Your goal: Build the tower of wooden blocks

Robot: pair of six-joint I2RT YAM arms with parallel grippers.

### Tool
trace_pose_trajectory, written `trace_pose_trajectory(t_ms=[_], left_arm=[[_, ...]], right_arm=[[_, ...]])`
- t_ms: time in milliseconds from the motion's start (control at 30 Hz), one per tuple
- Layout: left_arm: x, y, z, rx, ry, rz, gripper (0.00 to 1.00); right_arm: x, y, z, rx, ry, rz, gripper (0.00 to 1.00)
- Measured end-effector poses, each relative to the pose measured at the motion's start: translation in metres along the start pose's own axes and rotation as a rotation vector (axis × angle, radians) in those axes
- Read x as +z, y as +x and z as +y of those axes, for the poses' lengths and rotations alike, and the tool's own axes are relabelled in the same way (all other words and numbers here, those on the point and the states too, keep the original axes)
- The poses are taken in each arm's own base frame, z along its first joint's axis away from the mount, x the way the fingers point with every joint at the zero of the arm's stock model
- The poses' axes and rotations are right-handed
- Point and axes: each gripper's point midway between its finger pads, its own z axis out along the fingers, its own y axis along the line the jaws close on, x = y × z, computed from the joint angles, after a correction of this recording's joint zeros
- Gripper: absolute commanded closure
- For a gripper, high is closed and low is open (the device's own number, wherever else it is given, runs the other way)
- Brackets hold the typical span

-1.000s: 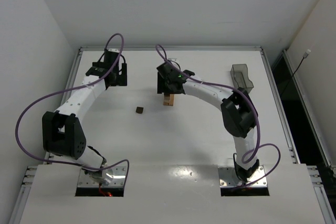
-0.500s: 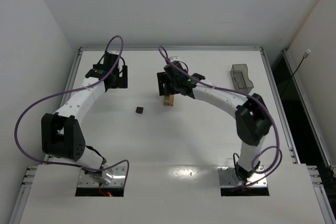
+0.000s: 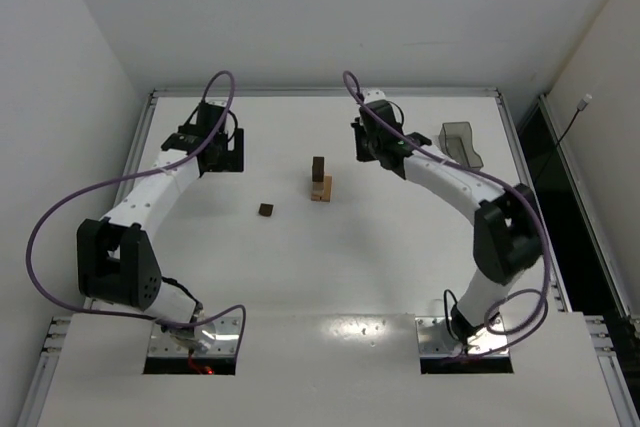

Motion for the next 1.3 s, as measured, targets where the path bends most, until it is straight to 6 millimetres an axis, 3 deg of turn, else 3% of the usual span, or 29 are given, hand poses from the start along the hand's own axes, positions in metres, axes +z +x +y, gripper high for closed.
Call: trace_pose_trajectory(t_ms=[167,300,667,800,933,1300], left_arm=[[-0.002,-0.018,-0.005,0.0,0.027,-0.031,0.04],[-0.001,-0.02,-0.008,0.006,0.037,-0.032,0.04],[0.003,-0.019,-0.009,0.015,0.037,-0.021,0.04],[0.007,-0.019,-0.011,0.021,0.037,-0.01,0.04],[0.01,-0.021,-0.012,0.022,0.038,-0.009,0.04],[0.014,-0.019,-0.014,0.025,0.044,0.004,0.04]], right_arm=[[0.048,0.045,0.0,-0.012,-0.023,0.167,1.0],[0.057,0.061,0.011,-0.013,-0.075,0.227,1.0],[0.065,0.042,0.036,0.009,-0.185,0.206,0.94],[0.075,0.047,0.041,0.013,-0.2,0.223,0.94],[0.079,0.058,0.041,0.017,-0.2,0.253,0.88],[0.082,0.056,0.048,0.032,-0.219,0.249,0.75]])
